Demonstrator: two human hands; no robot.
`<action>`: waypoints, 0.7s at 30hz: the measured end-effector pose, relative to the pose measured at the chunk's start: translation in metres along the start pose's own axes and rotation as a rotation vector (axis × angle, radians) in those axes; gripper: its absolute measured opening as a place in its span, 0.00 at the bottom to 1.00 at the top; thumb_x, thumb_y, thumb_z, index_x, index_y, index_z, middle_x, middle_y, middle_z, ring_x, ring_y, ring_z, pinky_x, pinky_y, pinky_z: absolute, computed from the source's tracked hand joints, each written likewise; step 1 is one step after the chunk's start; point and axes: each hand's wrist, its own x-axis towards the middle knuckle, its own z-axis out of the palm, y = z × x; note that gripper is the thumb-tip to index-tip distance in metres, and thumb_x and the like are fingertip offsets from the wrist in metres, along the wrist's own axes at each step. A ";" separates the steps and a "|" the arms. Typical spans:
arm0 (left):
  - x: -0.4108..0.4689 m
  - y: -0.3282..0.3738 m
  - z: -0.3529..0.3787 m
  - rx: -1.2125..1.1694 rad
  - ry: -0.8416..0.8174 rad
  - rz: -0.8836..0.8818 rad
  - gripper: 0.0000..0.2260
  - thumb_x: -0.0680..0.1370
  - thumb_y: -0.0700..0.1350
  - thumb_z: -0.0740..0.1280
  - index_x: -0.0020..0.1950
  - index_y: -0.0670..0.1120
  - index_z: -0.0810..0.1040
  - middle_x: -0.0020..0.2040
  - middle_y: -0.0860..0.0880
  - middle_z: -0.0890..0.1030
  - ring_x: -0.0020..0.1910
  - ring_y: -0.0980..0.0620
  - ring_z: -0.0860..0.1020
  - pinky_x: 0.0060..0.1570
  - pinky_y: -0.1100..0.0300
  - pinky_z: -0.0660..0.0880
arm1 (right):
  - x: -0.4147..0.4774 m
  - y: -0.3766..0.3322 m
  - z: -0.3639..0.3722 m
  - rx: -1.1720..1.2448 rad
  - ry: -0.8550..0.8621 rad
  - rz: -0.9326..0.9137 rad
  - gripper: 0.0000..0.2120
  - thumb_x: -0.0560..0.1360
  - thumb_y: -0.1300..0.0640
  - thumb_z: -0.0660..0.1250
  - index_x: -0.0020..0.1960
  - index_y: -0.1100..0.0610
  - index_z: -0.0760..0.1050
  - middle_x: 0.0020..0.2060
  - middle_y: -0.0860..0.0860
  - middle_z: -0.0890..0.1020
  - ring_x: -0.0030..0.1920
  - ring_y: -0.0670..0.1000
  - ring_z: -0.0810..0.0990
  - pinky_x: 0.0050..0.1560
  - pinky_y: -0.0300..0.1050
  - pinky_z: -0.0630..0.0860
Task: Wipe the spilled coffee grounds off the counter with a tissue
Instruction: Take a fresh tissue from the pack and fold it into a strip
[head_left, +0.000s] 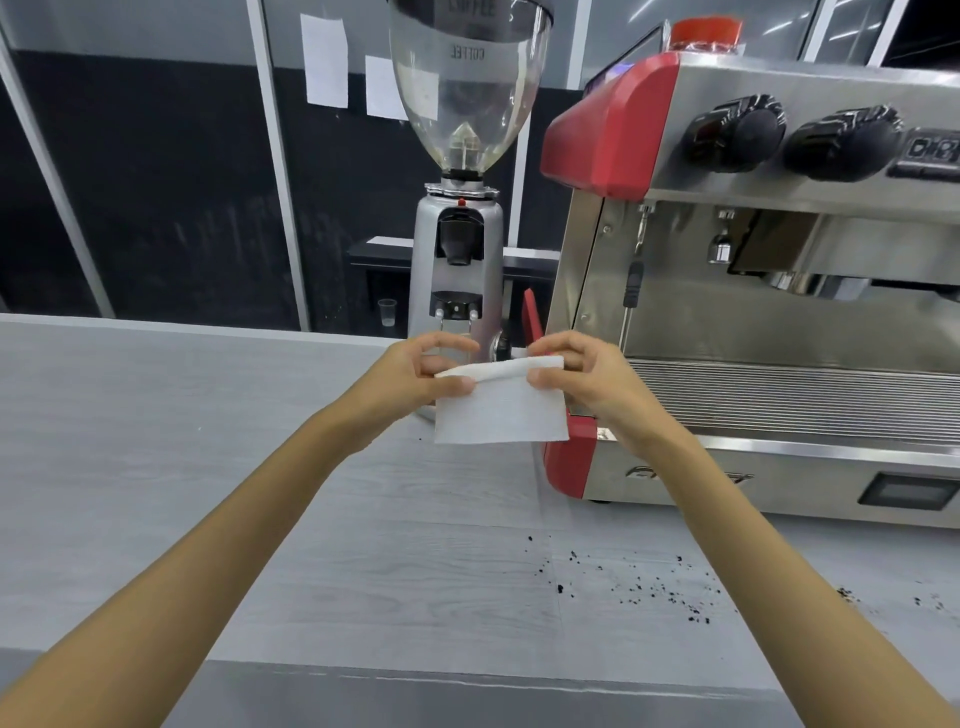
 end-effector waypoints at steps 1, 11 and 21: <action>0.000 0.000 0.002 0.046 0.036 0.001 0.10 0.73 0.40 0.69 0.53 0.50 0.77 0.50 0.48 0.82 0.50 0.49 0.80 0.52 0.58 0.75 | -0.001 0.000 0.002 -0.033 0.012 -0.002 0.08 0.73 0.64 0.68 0.45 0.51 0.76 0.42 0.56 0.82 0.46 0.53 0.78 0.45 0.45 0.75; -0.004 -0.001 0.001 -0.281 -0.064 -0.024 0.08 0.76 0.38 0.63 0.47 0.49 0.78 0.49 0.49 0.78 0.46 0.52 0.77 0.39 0.67 0.78 | -0.003 0.006 0.010 0.402 -0.130 0.118 0.10 0.77 0.63 0.60 0.43 0.50 0.73 0.45 0.50 0.74 0.35 0.44 0.78 0.28 0.36 0.77; -0.011 0.002 -0.007 -0.224 -0.099 0.043 0.09 0.72 0.44 0.67 0.51 0.48 0.82 0.47 0.56 0.84 0.44 0.60 0.80 0.43 0.71 0.77 | -0.002 0.011 0.008 0.368 -0.203 0.109 0.05 0.76 0.59 0.64 0.48 0.53 0.78 0.44 0.49 0.79 0.38 0.43 0.81 0.35 0.38 0.81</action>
